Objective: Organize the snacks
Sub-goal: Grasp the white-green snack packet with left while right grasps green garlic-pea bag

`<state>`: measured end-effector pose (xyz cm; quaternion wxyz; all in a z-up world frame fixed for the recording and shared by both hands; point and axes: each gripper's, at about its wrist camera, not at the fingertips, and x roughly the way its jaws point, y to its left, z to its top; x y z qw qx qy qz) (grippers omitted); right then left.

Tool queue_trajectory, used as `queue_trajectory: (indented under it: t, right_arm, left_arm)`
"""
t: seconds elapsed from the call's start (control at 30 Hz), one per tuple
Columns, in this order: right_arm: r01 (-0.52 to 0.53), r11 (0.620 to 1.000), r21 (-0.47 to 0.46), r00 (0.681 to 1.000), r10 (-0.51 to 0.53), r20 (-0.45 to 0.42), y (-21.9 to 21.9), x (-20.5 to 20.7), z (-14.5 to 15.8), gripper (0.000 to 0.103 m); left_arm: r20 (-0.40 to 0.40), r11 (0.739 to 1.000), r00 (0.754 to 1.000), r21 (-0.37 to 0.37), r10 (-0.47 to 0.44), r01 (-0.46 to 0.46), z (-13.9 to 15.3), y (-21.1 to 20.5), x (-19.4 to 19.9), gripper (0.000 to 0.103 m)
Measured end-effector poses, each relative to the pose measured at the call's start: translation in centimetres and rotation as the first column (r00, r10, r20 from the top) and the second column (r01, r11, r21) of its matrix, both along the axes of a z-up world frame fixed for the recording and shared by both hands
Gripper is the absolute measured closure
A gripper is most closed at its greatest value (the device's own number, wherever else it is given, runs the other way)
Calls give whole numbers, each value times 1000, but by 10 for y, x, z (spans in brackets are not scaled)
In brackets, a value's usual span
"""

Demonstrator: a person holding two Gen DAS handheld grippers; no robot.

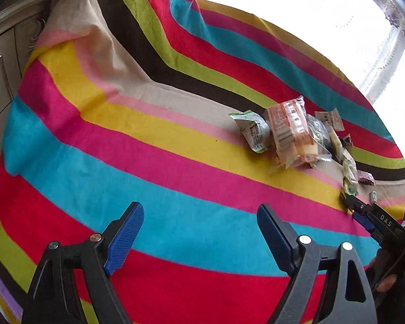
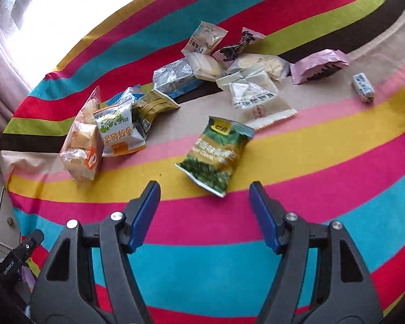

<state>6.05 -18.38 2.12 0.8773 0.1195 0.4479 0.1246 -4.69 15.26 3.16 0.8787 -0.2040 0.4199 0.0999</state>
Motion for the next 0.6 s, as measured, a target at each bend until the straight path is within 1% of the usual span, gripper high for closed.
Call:
queue_trajectory:
  t: [0.1,0.17,0.2,0.23,0.27,0.37,0.4,0.43,0.47,0.5,0.53,0.57,0.6]
  right_arm:
    - [-14,997,-80,1000,16,22,16,18,-1,31]
    - [-17,993,-117,999,22,43,19,25,-2,32]
    - [-22,990,-141,998,31,58,19,26,-3,35]
    - [-22,984,-180,997,36,75,20,25,-4,44]
    - [-16,978,-206,996,33,80,20,23,-5,50]
    - [-18,988,-151,996,30,82,12,21,-5,51]
    - [-18,990,-137,996,29,82,10,20,-4,51]
    - [-18,991,-130,996,29,81,9,21,-4,51]
    - [-18,991,-132,996,29,81,9,20,-4,51]
    - [-19,990,-140,996,30,81,11,20,-3,51]
    - [-18,989,-145,996,30,79,12,21,-3,51]
    - [-19,989,-146,996,31,79,12,20,-3,51]
    - [-18,989,-144,997,29,78,13,24,-4,51]
  left_arm:
    - [15,998,999,-49,37,-36,-5,4,28,16]
    - [22,996,998,-71,60,-58,-8,5,50,16]
    - [29,994,997,-86,69,-66,-9,6,60,16]
    - [36,992,996,-101,78,-74,-9,7,70,16]
    - [39,990,995,-114,91,-86,-10,7,81,16]
    - [46,982,992,-153,120,-112,-11,5,111,16]
    - [42,982,992,-153,123,-115,-12,2,122,16]
    - [27,984,992,-137,122,-117,-14,-1,132,16]
    - [23,991,993,-62,119,-118,-14,-9,140,15]
    - [-5,995,995,18,102,-102,-15,-18,147,15]
    - [-16,995,997,58,76,-75,-16,-24,151,14]
    - [-9,997,998,55,62,-61,-16,-27,150,15]
    - [-7,997,999,58,52,-52,-16,-27,146,21]
